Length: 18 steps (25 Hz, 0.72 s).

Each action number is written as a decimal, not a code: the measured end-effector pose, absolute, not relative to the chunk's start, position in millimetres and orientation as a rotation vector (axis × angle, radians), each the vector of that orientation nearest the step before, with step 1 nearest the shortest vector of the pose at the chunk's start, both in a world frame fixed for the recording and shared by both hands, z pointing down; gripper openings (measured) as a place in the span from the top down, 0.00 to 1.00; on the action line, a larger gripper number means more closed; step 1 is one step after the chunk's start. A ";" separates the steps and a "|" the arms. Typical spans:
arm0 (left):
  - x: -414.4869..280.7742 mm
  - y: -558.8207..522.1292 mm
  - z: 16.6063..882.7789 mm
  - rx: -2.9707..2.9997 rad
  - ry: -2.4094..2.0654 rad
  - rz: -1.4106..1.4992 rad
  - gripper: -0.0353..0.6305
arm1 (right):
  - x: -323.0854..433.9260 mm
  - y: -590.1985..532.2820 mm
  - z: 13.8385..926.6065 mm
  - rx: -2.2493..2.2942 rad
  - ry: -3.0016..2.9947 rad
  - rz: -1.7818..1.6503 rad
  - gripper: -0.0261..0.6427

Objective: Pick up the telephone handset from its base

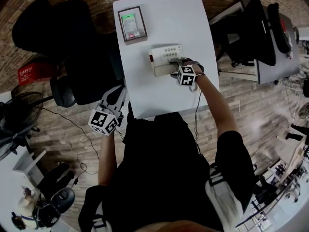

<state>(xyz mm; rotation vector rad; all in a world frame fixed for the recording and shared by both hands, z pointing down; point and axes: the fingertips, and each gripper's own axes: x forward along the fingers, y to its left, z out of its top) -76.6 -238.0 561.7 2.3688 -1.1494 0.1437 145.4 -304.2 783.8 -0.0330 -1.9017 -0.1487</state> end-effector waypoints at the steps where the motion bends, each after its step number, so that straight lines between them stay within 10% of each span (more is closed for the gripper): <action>1: -76.6 -237.5 562.0 2.367 -1.151 0.146 0.92 | 145.5 -303.9 784.1 -0.040 -1.897 -0.155 0.58; 18: -78.7 -233.7 563.0 2.359 -1.164 0.139 0.92 | 146.6 -299.7 783.9 -0.091 -1.864 -0.164 0.60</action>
